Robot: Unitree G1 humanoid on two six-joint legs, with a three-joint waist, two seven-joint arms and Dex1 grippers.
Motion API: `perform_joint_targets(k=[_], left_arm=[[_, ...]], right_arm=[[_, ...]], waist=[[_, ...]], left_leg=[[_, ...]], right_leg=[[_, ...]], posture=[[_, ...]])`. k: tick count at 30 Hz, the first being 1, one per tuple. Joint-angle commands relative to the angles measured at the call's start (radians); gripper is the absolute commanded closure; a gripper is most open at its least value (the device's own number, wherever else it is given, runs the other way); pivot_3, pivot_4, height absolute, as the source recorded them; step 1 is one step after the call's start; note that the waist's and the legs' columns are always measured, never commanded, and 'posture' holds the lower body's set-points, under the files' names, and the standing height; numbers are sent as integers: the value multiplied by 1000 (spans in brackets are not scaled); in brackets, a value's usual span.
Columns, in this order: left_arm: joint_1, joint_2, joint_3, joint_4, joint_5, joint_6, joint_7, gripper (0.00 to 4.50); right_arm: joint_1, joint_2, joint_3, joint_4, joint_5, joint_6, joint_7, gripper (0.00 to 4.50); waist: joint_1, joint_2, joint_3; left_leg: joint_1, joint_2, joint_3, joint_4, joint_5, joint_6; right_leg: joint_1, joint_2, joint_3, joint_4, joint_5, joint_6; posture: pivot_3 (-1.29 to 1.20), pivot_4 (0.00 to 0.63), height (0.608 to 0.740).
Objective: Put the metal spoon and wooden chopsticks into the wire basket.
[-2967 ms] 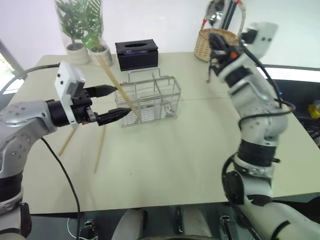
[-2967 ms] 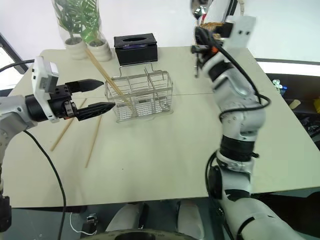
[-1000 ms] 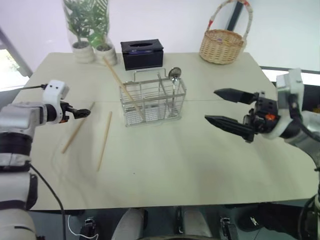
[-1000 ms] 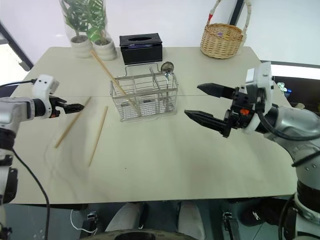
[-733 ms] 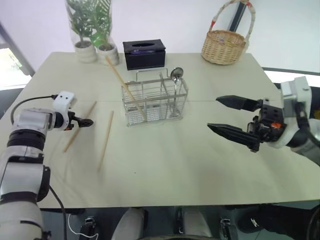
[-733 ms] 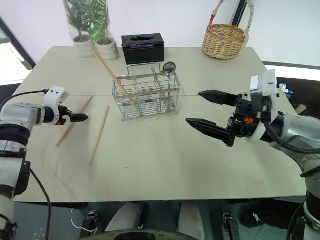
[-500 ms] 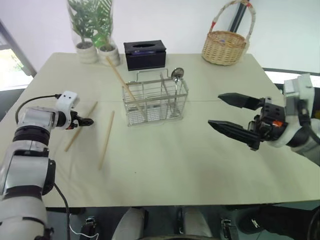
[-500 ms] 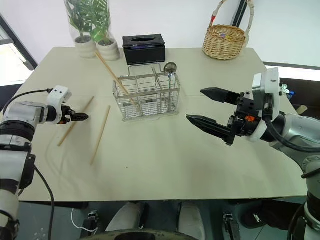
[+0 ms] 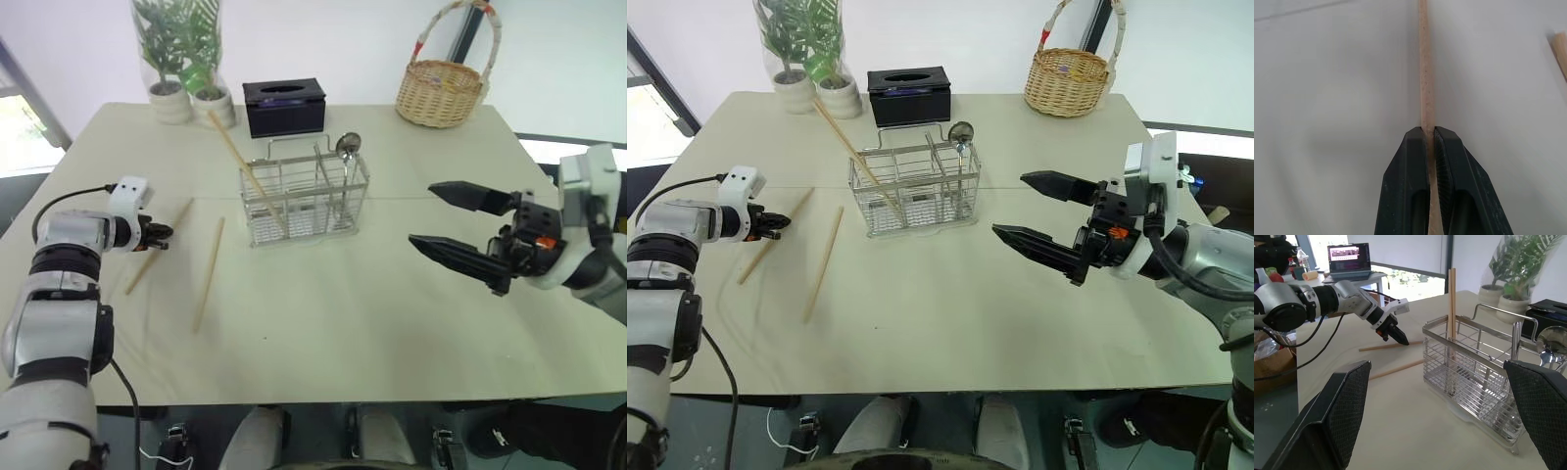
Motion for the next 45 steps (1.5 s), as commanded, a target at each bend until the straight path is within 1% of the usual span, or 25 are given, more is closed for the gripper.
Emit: perform_joint_targets(k=[1,3,4,6,7,9,11,15,18,23,27,29,36,38,39,40,45], left_arm=[[-46,4,173,-140,-104,-68,140,4421],[-35,-17,279,-271,-173,-129,206,4421],[-36,-40,351,-373,-224,-143,261,4421],[-52,-91,465,-561,-327,-121,359,4421],[-55,-110,495,-625,-361,-102,389,4421],[-66,-154,520,-757,-430,-55,432,4421],[-90,-214,517,-900,-507,-4,479,4421],[-97,-294,474,-1050,-585,77,529,4421],[-82,-346,422,-1108,-630,122,530,4421],[-20,-428,336,-1127,-614,106,524,4421],[50,-476,229,-1075,-497,-32,483,4421],[74,-494,194,-1040,-453,-95,469,4421],[119,-524,133,-946,-362,-250,408,4421],[129,-540,134,-941,-369,-252,404,3689],[133,-545,134,-941,-368,-256,402,3391],[137,-551,135,-944,-371,-254,400,2980],[153,-552,165,-992,-395,-210,416,481]], right_arm=[[-17,-8,-5,-3,16,-17,-2,0],[-14,-11,-7,-4,21,-14,-2,0],[-12,-12,-9,-3,24,-12,-3,0],[-8,-12,-10,-1,28,-9,-6,0],[-7,-13,-9,-1,29,-8,-7,0],[-4,-10,-6,-3,30,-9,-10,0],[4,-2,1,-11,31,-11,-16,0],[19,5,4,-15,28,-18,-20,0],[29,10,0,-18,26,-25,-29,0],[49,26,-5,-38,32,-36,-59,0],[76,41,-29,-58,50,-43,-91,0],[90,40,-40,-65,53,-47,-100,0],[98,31,-70,-60,92,-51,-145,0],[98,26,-78,-58,101,-48,-156,0],[98,24,-80,-56,106,-47,-159,0],[99,22,-85,-54,110,-46,-162,0],[97,15,-87,-38,115,-48,-164,0]], waist=[[0,-1,1],[1,-2,1],[1,-3,1],[1,-3,1],[0,-3,1],[-1,-1,0],[-1,0,0],[3,0,0],[1,1,0],[1,2,0],[0,2,0],[2,2,0],[4,2,0],[4,2,0],[4,2,0],[4,2,0],[3,2,0]], left_leg=[[0,0,0,0,0,0],[-1,0,0,0,0,0],[-2,0,0,0,0,0],[-2,0,0,0,0,0],[-2,0,0,1,0,0],[-2,0,0,1,0,-1],[-1,-1,1,1,0,-1],[0,-1,0,2,0,-1],[1,-1,0,3,0,0],[1,-1,1,4,0,0],[0,-1,1,3,0,0],[0,-1,1,3,0,0],[-1,-1,2,3,0,0],[0,-1,1,3,0,1],[0,-1,2,3,0,1],[-1,-1,2,3,0,1],[-1,-1,1,3,0,1]], right_leg=[[0,0,0,0,0,0],[-1,0,0,0,0,0],[-1,0,0,-1,0,0],[-1,-1,0,-2,0,1],[0,-1,0,-3,1,2],[1,-1,0,-5,2,3],[3,0,0,-7,2,4],[6,0,0,-8,4,6],[6,1,0,-8,4,6],[7,1,0,-8,4,6],[6,1,0,-8,4,6],[6,0,0,-8,4,6],[7,0,0,-11,4,6],[7,0,0,-11,4,6],[7,0,0,-11,4,6],[7,0,0,-11,4,6],[7,0,0,-11,4,6]], posture=[[0,150,650],[0,150,650],[0,150,650],[0,150,650],[0,150,650],[0,150,650],[0,150,650],[0,150,650],[0,150,650],[0,150,650],[0,150,650],[0,150,650],[0,150,650],[0,150,650],[0,150,650],[0,150,650],[0,150,650]])
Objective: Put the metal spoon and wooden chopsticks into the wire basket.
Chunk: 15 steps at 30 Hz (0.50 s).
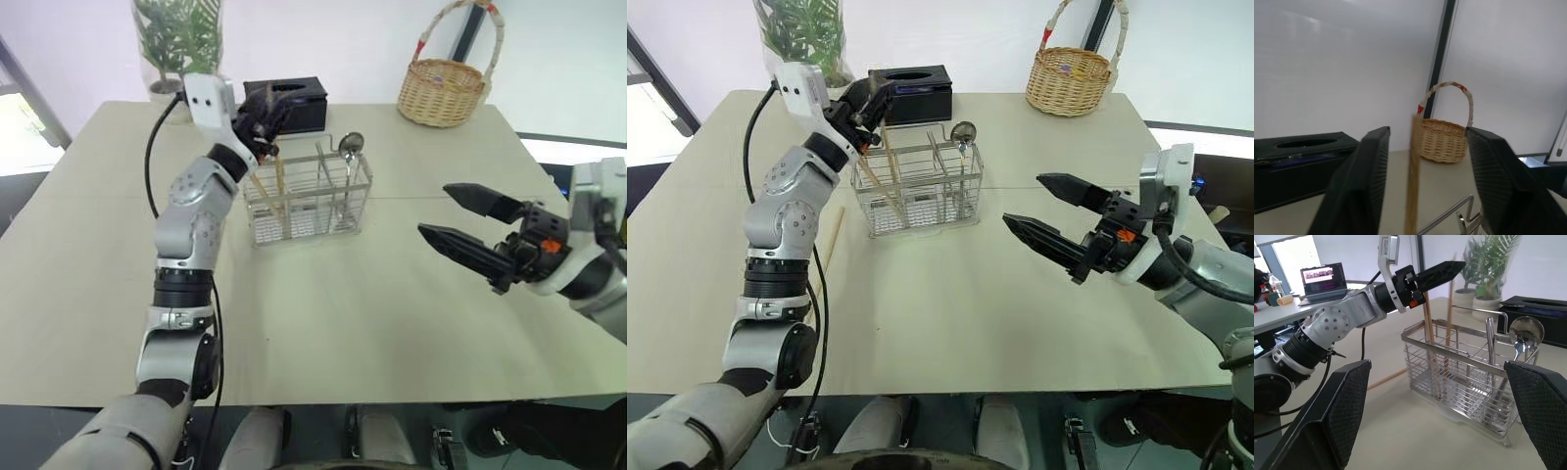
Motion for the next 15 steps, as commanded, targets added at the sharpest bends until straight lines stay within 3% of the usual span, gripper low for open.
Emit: perform_joint_targets(k=[1,4,8,12,15], left_arm=[[2,17,36,-90,-41,43,22,50],[-1,64,68,-168,-77,137,53,50],[-124,201,170,-192,-139,301,130,50],[-262,386,227,-39,-126,454,174,50],[-268,525,154,65,-51,577,151,50]], right_arm=[[-11,-14,-25,7,13,-18,-1,0],[-20,-9,-10,18,3,-20,0,0],[-31,-4,5,31,-4,-23,6,0],[-37,1,29,39,-23,-31,25,0],[-36,3,49,41,-44,-40,44,0]], waist=[[-1,0,0],[-6,0,0],[-3,1,1],[-5,1,1],[-5,5,-1]], left_leg=[[0,0,0,0,0,0],[0,0,0,0,0,0],[1,1,-1,0,0,0],[1,0,-1,-1,0,0],[3,-1,0,-1,-1,1]], right_leg=[[0,0,0,0,0,0],[0,0,0,0,0,0],[-1,1,0,1,0,0],[-1,4,-1,1,0,0],[0,4,0,2,0,0]], posture=[[0,150,650],[0,150,650],[0,150,650],[0,150,650],[0,150,650]])
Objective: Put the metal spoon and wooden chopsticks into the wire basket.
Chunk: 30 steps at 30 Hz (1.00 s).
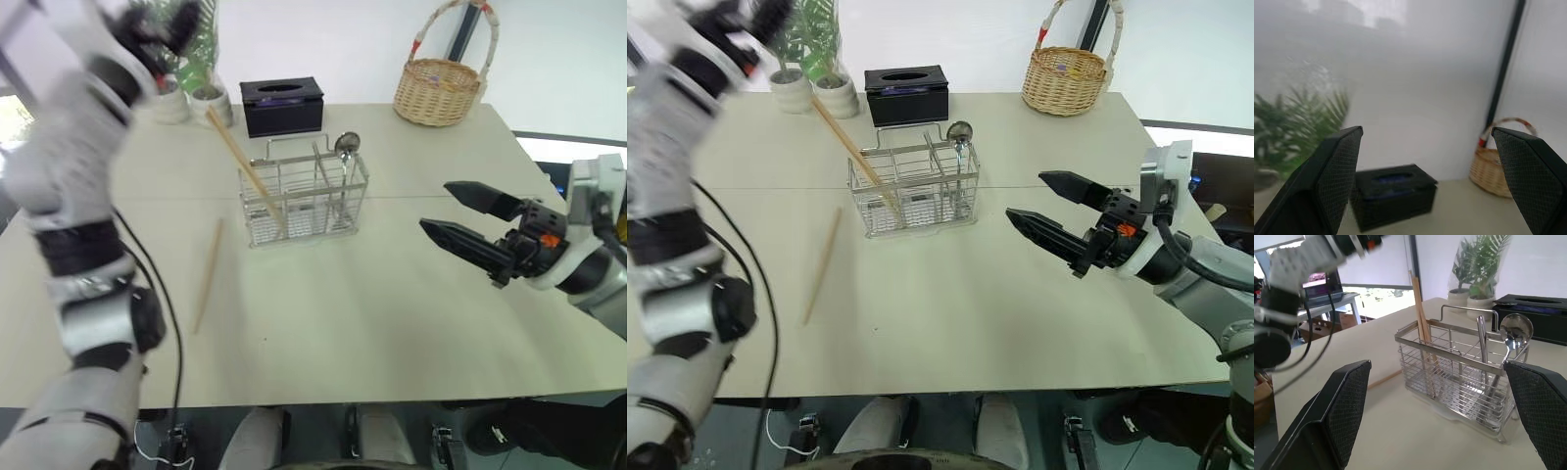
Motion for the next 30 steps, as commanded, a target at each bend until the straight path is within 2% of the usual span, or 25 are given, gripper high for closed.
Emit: perform_joint_targets(k=[1,3,6,12,19,24,30], left_arm=[[40,120,-110,93,88,152,-42,50],[99,172,-182,95,118,228,-78,50],[173,186,-221,47,100,346,-120,50],[207,63,-202,-10,80,575,-76,50],[225,-14,-288,-36,93,646,-106,50],[254,-56,-338,18,123,696,-96,50],[246,-89,-366,84,165,667,-90,50]], right_arm=[[-16,1,11,1,-20,-28,26,0],[-15,0,20,3,-35,-33,42,0],[-14,3,29,6,-46,-34,54,0],[-25,12,44,8,-50,-31,49,0],[-7,29,44,-20,-42,-26,24,0],[13,37,30,-34,-33,-28,3,0],[26,44,22,-51,-19,-29,-23,0]], waist=[[0,1,-1],[2,1,0],[6,-5,1],[8,-6,2],[0,-5,2],[2,-4,2],[2,-4,2]], left_leg=[[0,0,0,0,0,0],[0,0,0,0,0,0],[-1,0,-2,1,0,0],[-2,-1,-2,1,0,-1],[-2,0,-1,1,0,-1],[-2,0,-1,1,0,-1],[-2,0,-1,1,0,-1]], right_leg=[[0,0,0,0,0,0],[-1,0,1,3,0,0],[-3,0,1,5,0,0],[-3,-4,1,5,0,0],[-4,-4,2,5,0,0],[-4,-4,2,5,0,0],[-4,-4,2,5,0,0]], posture=[[0,150,650],[0,150,650],[0,150,650],[0,150,650],[0,150,650],[0,150,650],[0,150,650]])
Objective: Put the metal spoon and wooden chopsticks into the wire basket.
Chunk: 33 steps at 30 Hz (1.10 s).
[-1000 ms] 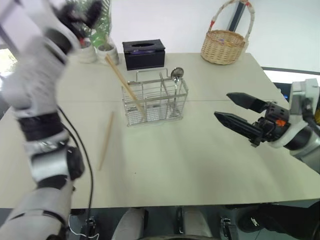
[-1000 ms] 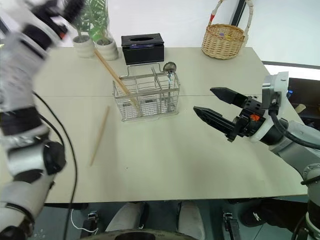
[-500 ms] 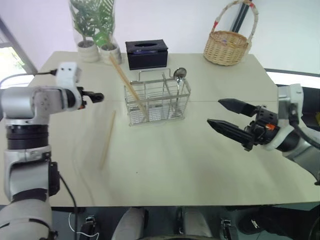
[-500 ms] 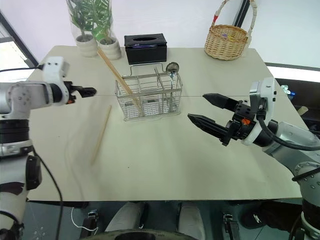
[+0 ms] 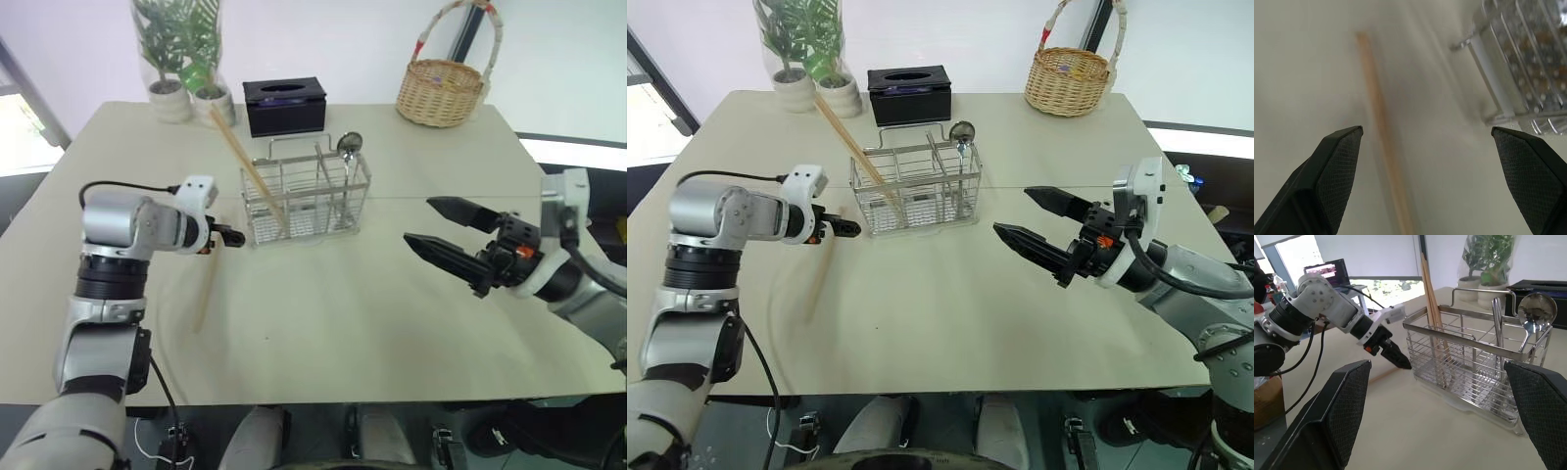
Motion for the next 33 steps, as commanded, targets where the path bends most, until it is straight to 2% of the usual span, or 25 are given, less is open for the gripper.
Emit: perform_joint_targets(k=[1,2,5,12,13,26,29,33], left_arm=[[-28,-7,-1,42,39,-38,9,50],[-33,-16,4,72,48,-53,11,50],[-46,-39,19,138,67,-92,17,831],[-59,-80,54,196,102,-106,32,4358],[-59,-83,58,196,104,-106,34,4480],[-43,-61,69,150,130,-107,26,4480],[-69,-35,85,134,142,-146,28,4480],[-142,9,119,143,171,-310,39,4480]], right_arm=[[5,2,-37,-38,27,-20,-16,0],[7,2,-38,-40,29,-20,-20,0],[7,2,-37,-42,31,-20,-31,0],[-1,-8,-43,-37,45,-19,-42,0],[-1,-9,-44,-36,47,-19,-43,0],[-24,-13,-27,-19,35,-18,-32,0],[-31,-16,-24,-13,34,-17,-23,0],[-49,-24,-23,8,26,-14,-9,0]], waist=[[0,0,0],[0,0,0],[1,1,-1],[20,2,-2],[25,2,-2],[24,2,-2],[23,2,-1],[24,0,0]], left_leg=[[0,0,0,0,0,0],[0,0,0,0,0,0],[0,0,0,0,0,0],[1,0,0,1,0,0],[1,0,0,1,0,0],[1,0,0,0,0,0],[1,0,0,0,0,0],[-1,0,0,0,0,0]], right_leg=[[0,0,0,0,0,0],[0,0,0,0,0,0],[1,0,0,0,0,0],[2,0,0,0,0,0],[2,0,0,0,0,0],[1,0,0,0,0,0],[1,0,0,0,0,0],[-1,0,0,0,0,0]], posture=[[0,150,650],[0,150,650],[0,150,650],[0,150,650],[0,150,650],[0,150,650],[0,150,650],[0,150,650]])
